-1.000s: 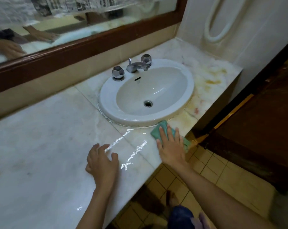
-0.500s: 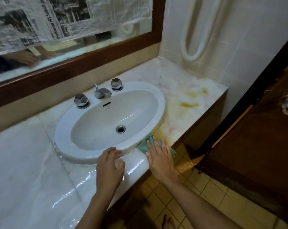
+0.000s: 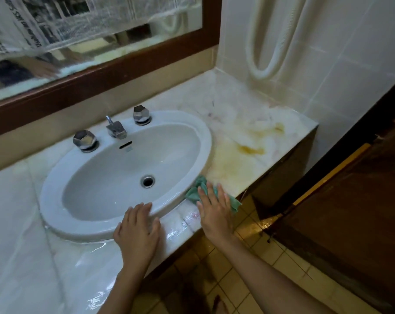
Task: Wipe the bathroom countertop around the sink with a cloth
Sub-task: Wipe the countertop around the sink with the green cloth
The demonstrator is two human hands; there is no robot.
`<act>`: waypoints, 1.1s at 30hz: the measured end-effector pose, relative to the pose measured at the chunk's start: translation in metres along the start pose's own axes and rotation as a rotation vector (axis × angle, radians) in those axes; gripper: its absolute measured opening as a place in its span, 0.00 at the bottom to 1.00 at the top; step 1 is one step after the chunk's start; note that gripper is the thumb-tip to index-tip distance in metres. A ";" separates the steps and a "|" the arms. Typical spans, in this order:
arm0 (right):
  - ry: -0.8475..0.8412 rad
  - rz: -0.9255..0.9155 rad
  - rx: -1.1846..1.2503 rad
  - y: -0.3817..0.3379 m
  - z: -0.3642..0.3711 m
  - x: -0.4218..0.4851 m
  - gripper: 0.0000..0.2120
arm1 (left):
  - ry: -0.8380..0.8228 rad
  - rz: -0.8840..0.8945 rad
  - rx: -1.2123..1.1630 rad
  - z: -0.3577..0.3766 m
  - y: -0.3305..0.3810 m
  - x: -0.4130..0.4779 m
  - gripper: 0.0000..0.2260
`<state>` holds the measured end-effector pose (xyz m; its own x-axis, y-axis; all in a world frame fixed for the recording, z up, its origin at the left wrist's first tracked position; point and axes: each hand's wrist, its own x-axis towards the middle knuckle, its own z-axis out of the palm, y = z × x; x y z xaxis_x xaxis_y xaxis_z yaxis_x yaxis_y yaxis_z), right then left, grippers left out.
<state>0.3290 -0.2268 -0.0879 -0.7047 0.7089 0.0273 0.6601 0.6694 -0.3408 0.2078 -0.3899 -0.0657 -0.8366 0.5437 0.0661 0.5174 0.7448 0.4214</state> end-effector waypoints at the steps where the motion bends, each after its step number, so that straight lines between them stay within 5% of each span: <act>1: 0.005 -0.024 0.012 0.005 -0.001 0.000 0.24 | 0.023 -0.021 0.000 0.000 0.004 0.000 0.20; 6: -0.060 0.018 0.326 0.020 -0.025 0.004 0.20 | 0.040 -0.231 -0.088 -0.001 0.030 0.010 0.20; 14: 0.076 0.536 1.318 0.056 -0.091 0.045 0.13 | -0.067 -0.020 -0.197 0.017 0.087 0.037 0.20; 17: 0.210 0.633 1.489 0.099 -0.120 0.074 0.13 | -0.069 0.061 -0.272 0.026 0.111 0.062 0.22; 24: 0.405 0.632 0.778 0.220 -0.152 0.179 0.17 | -0.127 0.097 -0.260 0.059 0.167 0.127 0.19; 29: 0.099 0.541 0.084 0.258 -0.117 0.244 0.24 | -0.204 -0.102 -0.094 0.072 0.179 0.136 0.18; 33: -0.046 0.436 -0.101 0.247 -0.104 0.297 0.27 | -0.197 -0.131 -0.052 0.074 0.186 0.140 0.16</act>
<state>0.3095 0.1725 -0.0664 -0.3639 0.9207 -0.1410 0.9186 0.3297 -0.2179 0.2001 -0.1471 -0.0450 -0.8424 0.5122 -0.1674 0.3924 0.7960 0.4608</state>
